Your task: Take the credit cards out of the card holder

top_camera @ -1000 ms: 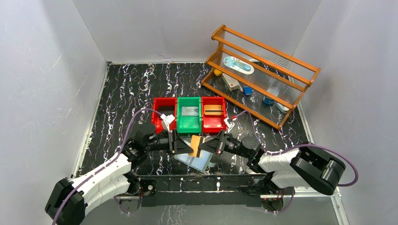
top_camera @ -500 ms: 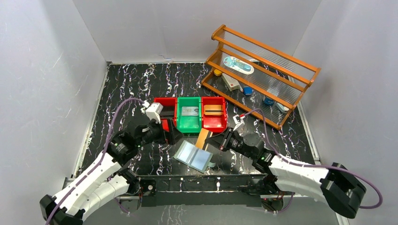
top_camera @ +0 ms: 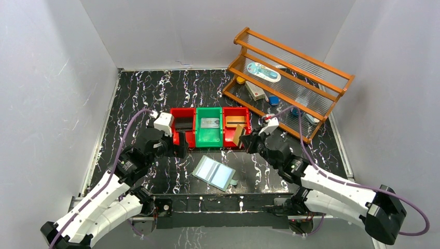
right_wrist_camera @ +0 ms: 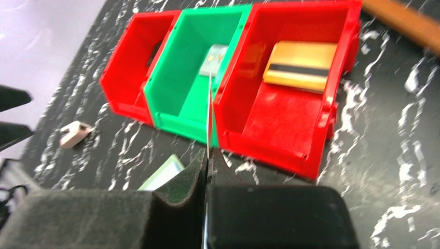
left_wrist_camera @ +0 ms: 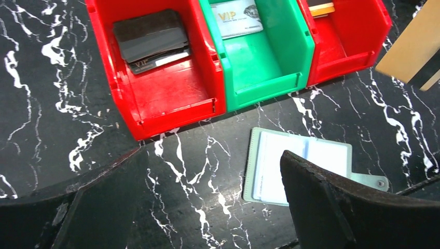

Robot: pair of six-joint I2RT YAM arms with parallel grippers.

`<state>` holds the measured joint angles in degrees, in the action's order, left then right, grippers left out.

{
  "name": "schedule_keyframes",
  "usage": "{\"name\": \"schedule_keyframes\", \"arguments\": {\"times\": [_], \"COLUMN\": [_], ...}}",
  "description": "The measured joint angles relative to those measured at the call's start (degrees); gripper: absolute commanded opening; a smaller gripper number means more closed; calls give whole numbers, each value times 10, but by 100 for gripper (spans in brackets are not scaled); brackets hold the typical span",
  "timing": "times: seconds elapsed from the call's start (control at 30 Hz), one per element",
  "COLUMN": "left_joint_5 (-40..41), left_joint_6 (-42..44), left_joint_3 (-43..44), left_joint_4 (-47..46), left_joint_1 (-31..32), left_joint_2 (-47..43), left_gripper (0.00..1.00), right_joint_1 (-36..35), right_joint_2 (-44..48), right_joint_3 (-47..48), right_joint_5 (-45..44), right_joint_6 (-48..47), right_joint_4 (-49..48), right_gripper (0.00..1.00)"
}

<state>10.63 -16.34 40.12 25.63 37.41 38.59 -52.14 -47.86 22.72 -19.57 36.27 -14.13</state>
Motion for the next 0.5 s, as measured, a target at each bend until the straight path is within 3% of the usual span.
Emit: {"name": "schedule_keyframes", "arguments": {"times": [0.5], "left_joint_5": [68], "left_joint_6": [7], "left_joint_3": [-17], "left_joint_4": [-3], "left_joint_1": [0], "left_joint_2": [-32], "left_gripper": [98], "right_joint_1": [0], "right_joint_2": [-264], "right_joint_3": [221], "right_joint_5": [-79], "right_joint_6": [-385], "right_joint_4": [38], "right_gripper": [0]}}
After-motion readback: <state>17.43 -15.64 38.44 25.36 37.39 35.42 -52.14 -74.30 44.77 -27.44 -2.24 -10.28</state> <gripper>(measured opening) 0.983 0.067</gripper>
